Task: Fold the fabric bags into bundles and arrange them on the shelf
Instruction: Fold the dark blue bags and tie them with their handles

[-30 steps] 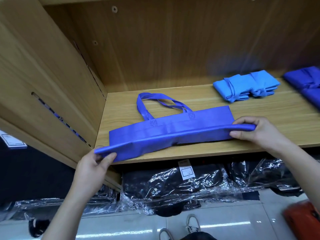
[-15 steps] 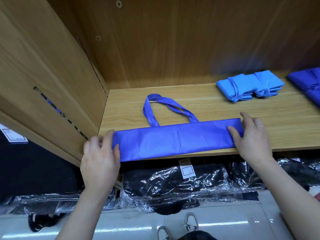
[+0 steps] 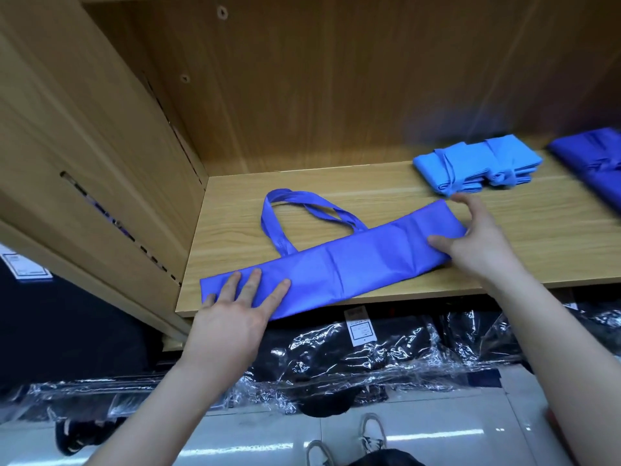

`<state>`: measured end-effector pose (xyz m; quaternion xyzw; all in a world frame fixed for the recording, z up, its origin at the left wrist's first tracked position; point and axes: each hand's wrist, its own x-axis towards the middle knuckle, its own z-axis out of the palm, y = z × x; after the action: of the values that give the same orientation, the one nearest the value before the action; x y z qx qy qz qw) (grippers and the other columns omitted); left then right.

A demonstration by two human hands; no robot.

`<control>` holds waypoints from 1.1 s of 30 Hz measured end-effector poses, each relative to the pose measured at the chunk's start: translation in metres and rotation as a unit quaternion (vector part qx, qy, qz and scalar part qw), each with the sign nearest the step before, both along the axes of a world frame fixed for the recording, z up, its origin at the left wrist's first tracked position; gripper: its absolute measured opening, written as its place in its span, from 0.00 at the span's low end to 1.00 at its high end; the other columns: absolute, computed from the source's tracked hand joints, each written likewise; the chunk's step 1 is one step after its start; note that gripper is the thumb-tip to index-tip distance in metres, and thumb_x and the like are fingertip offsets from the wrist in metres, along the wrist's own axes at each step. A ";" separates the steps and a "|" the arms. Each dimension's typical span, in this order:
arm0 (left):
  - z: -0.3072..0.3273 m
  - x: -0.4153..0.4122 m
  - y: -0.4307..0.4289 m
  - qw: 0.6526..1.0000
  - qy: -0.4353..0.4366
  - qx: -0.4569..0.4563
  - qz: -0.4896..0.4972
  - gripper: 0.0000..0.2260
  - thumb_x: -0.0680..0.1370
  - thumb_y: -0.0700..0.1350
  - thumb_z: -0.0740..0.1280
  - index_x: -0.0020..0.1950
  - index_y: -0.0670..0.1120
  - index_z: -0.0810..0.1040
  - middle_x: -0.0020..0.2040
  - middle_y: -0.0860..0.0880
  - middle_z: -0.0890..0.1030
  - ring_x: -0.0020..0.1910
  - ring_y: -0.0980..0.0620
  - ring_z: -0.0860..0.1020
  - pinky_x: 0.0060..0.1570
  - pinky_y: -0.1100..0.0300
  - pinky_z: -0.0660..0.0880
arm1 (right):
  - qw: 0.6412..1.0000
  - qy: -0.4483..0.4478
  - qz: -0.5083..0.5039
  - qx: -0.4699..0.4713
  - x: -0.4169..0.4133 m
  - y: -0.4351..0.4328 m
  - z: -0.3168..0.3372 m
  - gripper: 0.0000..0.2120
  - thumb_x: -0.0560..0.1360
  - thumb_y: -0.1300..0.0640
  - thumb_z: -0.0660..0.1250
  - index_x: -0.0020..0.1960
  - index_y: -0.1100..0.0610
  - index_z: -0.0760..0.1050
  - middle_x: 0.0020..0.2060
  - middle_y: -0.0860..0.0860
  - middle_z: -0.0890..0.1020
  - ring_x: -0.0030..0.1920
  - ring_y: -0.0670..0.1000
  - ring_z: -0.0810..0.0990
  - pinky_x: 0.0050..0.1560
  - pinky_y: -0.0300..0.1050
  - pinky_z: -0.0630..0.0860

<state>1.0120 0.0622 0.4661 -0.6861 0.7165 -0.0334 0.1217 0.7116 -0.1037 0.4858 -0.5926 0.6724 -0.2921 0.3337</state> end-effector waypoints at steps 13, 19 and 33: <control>0.039 -0.065 0.019 0.996 0.010 -0.051 -0.073 0.27 0.42 0.37 0.64 0.38 0.43 0.85 0.18 0.51 0.68 0.12 0.52 0.65 0.32 0.68 0.43 | 0.781 0.314 0.528 -0.112 0.091 0.041 0.018 0.45 0.73 0.51 0.71 0.78 0.40 0.45 0.79 0.44 0.40 0.78 0.46 0.39 0.75 0.54 0.48; 0.038 -0.067 0.026 0.976 0.176 -0.026 -0.123 0.22 0.60 0.48 0.73 0.55 0.53 0.80 0.41 0.56 0.82 0.38 0.54 0.82 0.32 0.65 0.72 | 0.820 0.230 0.499 -0.162 0.077 0.059 -0.048 0.28 0.77 0.48 0.55 0.77 0.43 0.59 0.77 0.42 0.55 0.77 0.42 0.50 0.77 0.50 0.46; 0.003 -0.028 -0.034 0.892 0.439 -0.103 0.029 0.17 0.72 0.57 0.68 0.55 0.49 0.79 0.50 0.53 0.82 0.54 0.51 0.78 0.56 0.51 0.72 | 0.923 -0.168 0.344 0.049 0.065 0.055 -0.018 0.24 0.72 0.35 0.66 0.49 0.55 0.81 0.49 0.49 0.85 0.48 0.39 0.78 0.59 0.45 0.76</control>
<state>0.9844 0.0279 0.4692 -0.6599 0.6694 0.2015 -0.2754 0.7765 -0.0485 0.4677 -0.7121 0.3749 -0.2215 0.5507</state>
